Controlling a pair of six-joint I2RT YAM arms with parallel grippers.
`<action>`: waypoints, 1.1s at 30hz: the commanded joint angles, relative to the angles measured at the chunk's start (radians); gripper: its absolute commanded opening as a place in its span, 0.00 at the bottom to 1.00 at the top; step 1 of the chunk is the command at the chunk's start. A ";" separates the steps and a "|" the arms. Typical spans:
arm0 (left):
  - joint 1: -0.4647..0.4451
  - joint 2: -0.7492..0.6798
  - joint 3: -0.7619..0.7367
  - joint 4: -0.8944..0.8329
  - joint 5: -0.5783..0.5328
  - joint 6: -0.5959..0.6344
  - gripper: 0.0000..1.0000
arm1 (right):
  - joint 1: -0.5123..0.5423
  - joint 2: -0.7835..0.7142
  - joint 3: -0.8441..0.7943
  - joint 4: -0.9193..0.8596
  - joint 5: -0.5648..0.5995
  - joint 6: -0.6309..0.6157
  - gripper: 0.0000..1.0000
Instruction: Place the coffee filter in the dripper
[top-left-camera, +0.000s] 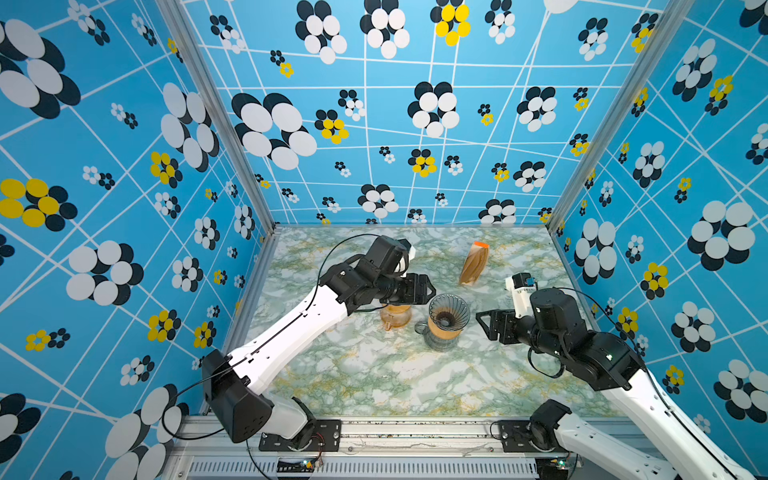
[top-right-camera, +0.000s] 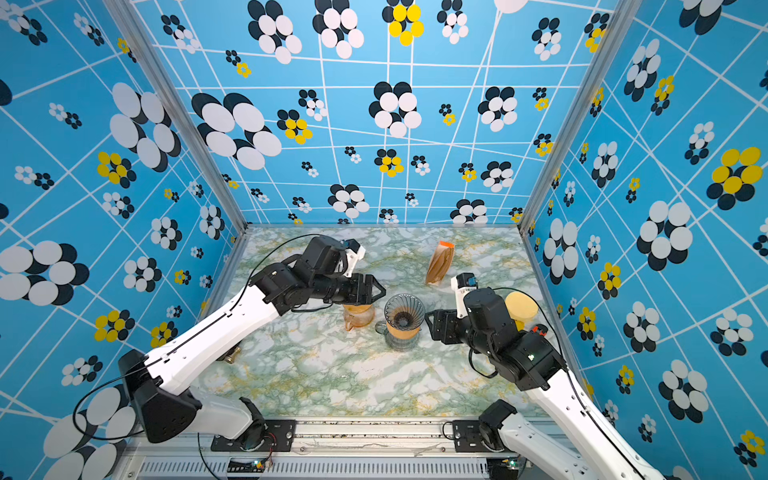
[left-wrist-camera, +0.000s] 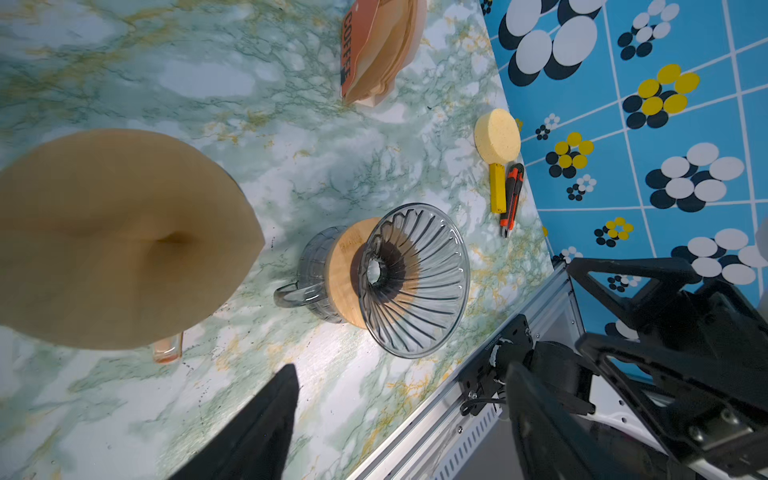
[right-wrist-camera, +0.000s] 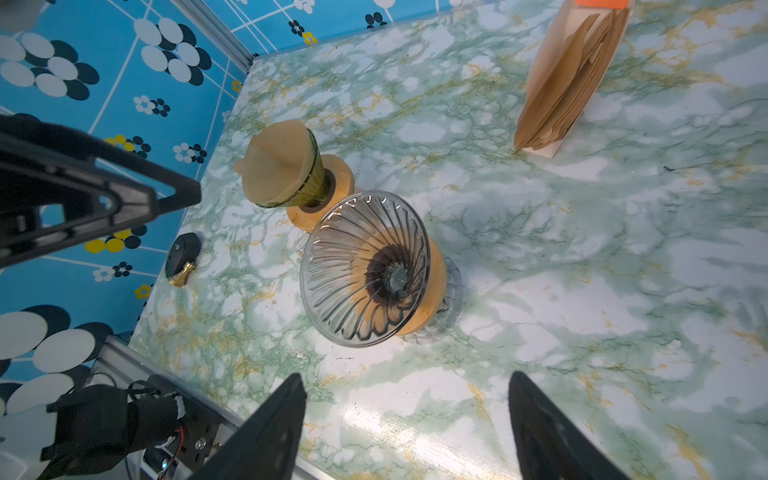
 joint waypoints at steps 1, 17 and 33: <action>0.027 -0.085 -0.089 0.085 -0.007 0.078 0.99 | -0.065 0.058 0.044 0.030 0.003 -0.024 0.70; 0.096 -0.540 -0.405 0.063 -0.065 0.304 0.99 | -0.344 0.507 0.219 0.220 -0.221 -0.182 0.32; 0.116 -0.777 -0.574 0.112 -0.076 0.372 0.99 | -0.405 0.873 0.458 0.247 -0.125 -0.309 0.22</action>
